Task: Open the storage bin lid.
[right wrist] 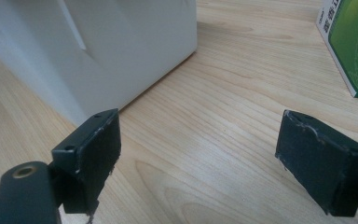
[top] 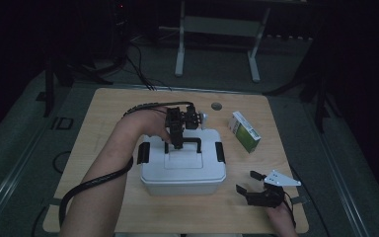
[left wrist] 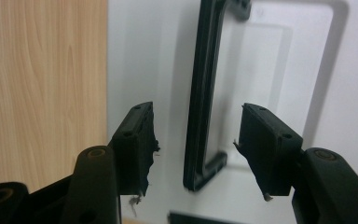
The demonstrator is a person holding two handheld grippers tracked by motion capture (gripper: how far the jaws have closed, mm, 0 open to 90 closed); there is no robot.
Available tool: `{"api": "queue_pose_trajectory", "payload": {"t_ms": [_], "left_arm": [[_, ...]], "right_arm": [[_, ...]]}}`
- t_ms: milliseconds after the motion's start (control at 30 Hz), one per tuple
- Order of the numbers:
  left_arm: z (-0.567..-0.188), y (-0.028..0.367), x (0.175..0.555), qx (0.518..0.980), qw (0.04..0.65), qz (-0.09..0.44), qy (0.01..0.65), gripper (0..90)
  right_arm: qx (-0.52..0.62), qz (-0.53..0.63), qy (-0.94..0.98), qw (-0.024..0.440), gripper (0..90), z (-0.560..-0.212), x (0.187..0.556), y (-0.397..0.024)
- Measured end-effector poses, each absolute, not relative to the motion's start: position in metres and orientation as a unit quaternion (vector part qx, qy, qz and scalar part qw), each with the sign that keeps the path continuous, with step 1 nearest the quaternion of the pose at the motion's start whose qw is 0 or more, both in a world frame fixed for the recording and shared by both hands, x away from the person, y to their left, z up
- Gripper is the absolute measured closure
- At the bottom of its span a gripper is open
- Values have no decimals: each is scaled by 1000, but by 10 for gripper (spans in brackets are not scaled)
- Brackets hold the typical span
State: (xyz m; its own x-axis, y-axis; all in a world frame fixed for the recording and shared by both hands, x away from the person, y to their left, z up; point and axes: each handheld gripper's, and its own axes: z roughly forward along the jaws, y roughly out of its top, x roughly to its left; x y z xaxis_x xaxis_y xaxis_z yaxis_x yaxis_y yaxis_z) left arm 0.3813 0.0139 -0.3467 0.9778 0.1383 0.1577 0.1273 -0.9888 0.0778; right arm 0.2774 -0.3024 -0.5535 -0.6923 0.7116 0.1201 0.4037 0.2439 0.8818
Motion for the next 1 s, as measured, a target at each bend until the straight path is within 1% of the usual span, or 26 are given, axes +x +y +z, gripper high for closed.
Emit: {"api": "queue_pose_trajectory", "payload": {"t_ms": [167,200,233,267,333,367,400,533,567,600,1000], "left_arm": [[-354,9,385,995,23,74,60,517],[-355,8,384,995,22,74,58,517],[-355,8,385,996,24,70,56,552],[-356,7,385,996,24,72,53,565],[-356,7,384,996,25,70,55,567],[-356,7,384,996,24,72,49,601],[-356,7,384,996,24,67,47,601],[-357,9,386,996,19,65,50,675],[-358,9,386,996,17,65,51,677],[-359,9,387,997,16,57,55,717],[-360,0,387,997,10,55,46,789]], "right_arm": [[364,503,770,151,137,-553,278,-304],[364,502,770,151,137,-553,278,-303],[363,501,771,151,137,-553,278,-303],[362,501,771,151,137,-553,278,-303],[361,500,772,152,137,-553,278,-303],[361,500,772,152,137,-553,277,-303],[361,500,772,152,137,-553,277,-303],[360,499,773,153,137,-553,278,-303],[360,498,773,153,137,-554,278,-303],[360,498,774,152,137,-554,278,-303],[360,498,774,152,138,-554,278,-303]]}}
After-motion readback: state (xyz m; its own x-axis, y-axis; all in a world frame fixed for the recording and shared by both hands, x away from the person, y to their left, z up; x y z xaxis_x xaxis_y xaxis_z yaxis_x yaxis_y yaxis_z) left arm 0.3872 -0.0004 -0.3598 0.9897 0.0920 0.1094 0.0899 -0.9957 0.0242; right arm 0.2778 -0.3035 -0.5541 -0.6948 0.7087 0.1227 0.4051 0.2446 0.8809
